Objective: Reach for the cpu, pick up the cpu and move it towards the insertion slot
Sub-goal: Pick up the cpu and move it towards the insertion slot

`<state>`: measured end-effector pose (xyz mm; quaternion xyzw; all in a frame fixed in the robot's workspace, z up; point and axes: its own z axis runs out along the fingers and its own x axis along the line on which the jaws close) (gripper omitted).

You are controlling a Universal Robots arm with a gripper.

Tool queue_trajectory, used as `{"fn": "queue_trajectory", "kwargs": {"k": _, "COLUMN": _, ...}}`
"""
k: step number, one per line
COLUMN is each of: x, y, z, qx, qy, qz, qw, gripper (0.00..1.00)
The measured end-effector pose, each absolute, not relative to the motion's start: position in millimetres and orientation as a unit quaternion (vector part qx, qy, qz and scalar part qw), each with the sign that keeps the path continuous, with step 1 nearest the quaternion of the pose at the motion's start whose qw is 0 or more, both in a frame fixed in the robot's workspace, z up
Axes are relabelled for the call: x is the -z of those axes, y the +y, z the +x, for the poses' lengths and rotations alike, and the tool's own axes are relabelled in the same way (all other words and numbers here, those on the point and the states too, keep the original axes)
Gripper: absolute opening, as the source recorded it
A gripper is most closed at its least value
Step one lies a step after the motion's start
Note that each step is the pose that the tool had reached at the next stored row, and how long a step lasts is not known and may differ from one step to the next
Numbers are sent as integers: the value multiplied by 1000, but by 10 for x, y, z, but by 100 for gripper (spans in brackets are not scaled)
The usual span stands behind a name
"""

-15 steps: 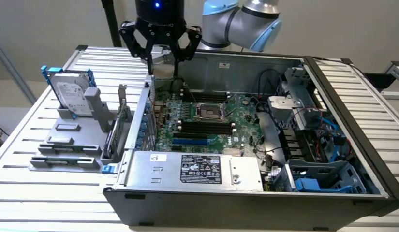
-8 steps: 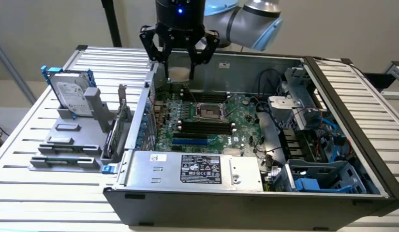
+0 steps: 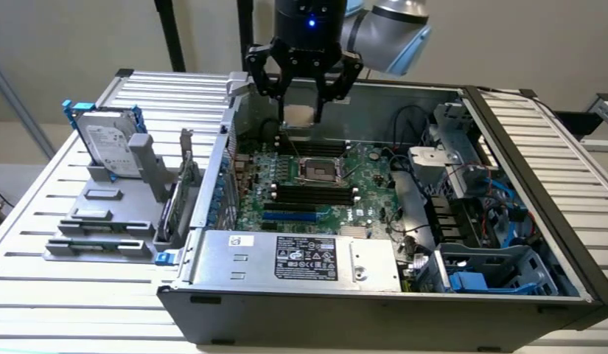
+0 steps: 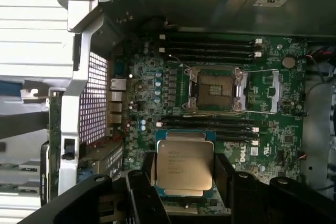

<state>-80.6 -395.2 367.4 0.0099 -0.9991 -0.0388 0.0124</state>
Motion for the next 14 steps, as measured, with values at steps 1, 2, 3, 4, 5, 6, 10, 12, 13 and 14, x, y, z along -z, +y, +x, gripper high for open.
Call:
{"fn": "queue_trajectory", "kwargs": {"k": 1, "x": -3667, "y": -3927, "z": -770, "qx": 38, "qy": -999, "qz": 10, "qw": 12, "gripper": 55}}
{"fn": "queue_trajectory", "kwargs": {"k": 2, "x": -3660, "y": -3901, "z": -733, "qx": 37, "qy": -999, "qz": 10, "qw": 12, "gripper": 55}}
{"fn": "queue_trajectory", "kwargs": {"k": 3, "x": -3655, "y": -3873, "z": -700, "qx": 35, "qy": -999, "qz": 10, "qw": 12, "gripper": 55}}
{"fn": "queue_trajectory", "kwargs": {"k": 4, "x": -3649, "y": -3845, "z": -668, "qx": 34, "qy": -999, "qz": 10, "qw": 12, "gripper": 55}}
{"fn": "queue_trajectory", "kwargs": {"k": 5, "x": -3645, "y": -3814, "z": -638, "qx": 32, "qy": -999, "qz": 10, "qw": 12, "gripper": 55}}
{"fn": "queue_trajectory", "kwargs": {"k": 6, "x": -3641, "y": -3784, "z": -610, "qx": 31, "qy": -999, "qz": 10, "qw": 12, "gripper": 55}}
{"fn": "queue_trajectory", "kwargs": {"k": 10, "x": -3626, "y": -3660, "z": -502, "qx": 24, "qy": -1000, "qz": 10, "qw": 10, "gripper": 55}}
{"fn": "queue_trajectory", "kwargs": {"k": 12, "x": -3618, "y": -3600, "z": -452, "qx": 20, "qy": -1000, "qz": 10, "qw": 10, "gripper": 55}}
{"fn": "queue_trajectory", "kwargs": {"k": 13, "x": -3614, "y": -3567, "z": -426, "qx": 18, "qy": -1000, "qz": 10, "qw": 9, "gripper": 55}}
{"fn": "queue_trajectory", "kwargs": {"k": 14, "x": -3610, "y": -3535, "z": -404, "qx": 16, "qy": -1000, "qz": 10, "qw": 9, "gripper": 55}}
